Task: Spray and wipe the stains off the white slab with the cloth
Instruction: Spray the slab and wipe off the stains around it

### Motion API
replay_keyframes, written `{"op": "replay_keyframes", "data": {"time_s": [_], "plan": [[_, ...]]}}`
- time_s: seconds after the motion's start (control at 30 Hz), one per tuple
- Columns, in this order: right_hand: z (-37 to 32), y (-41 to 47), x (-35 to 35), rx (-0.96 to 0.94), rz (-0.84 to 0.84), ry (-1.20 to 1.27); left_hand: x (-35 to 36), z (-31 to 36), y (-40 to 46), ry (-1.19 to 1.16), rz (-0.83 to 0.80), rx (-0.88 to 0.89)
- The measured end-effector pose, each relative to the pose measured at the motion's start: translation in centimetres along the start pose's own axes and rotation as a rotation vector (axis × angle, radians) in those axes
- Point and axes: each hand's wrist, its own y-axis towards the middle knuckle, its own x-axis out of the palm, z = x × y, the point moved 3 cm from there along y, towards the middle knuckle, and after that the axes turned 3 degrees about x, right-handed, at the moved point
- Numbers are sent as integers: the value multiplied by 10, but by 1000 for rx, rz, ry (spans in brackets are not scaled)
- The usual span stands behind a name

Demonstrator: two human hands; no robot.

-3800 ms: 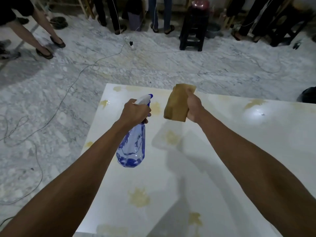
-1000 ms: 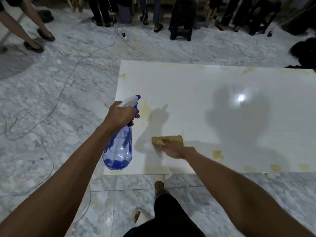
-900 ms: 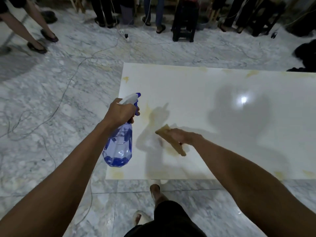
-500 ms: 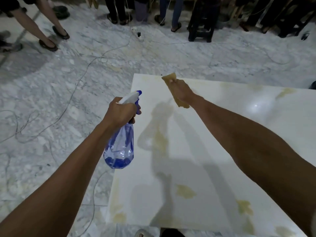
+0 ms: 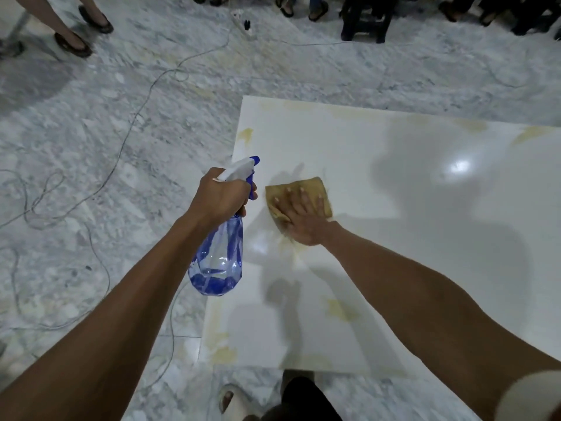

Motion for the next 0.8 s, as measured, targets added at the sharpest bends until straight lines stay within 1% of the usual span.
{"op": "replay_keyframes", "data": {"time_s": [0.07,0.13,0.2,0.37,0.47,0.53,0.6,0.63,0.67,0.7,0.73,0.8], "plan": [[-7,-35,21,-36,17,-16,-2,-8,-23,0,-14,-1],[-9,-69,45,-45,0,69,-2,-15,-51,-7,-32,9],[-9,-103,65,-11,-10,146,-1,-21,-78,-10,-45,18],[-20,-190,99,60,-18,199,4,-45,-141,5,-83,38],[-28,-223,129,72,-28,198,5,-56,-169,4,-110,61],[-32,-234,148,117,0,144,5,-58,-184,22,-122,73],[-30,-236,143,164,-9,225,3,-59,-198,28,-131,83],[-29,-236,133,134,31,362,1,-57,-203,23,-135,93],[-31,-239,117,63,107,561,-2,-55,-209,21,-140,103],[-35,-248,98,-11,211,804,-5,-52,-213,20,-143,114],[-34,-257,84,-27,289,1073,-10,-49,-216,16,-141,125],[-27,-273,52,119,424,1514,-20,-43,-222,10,-127,151]]}}
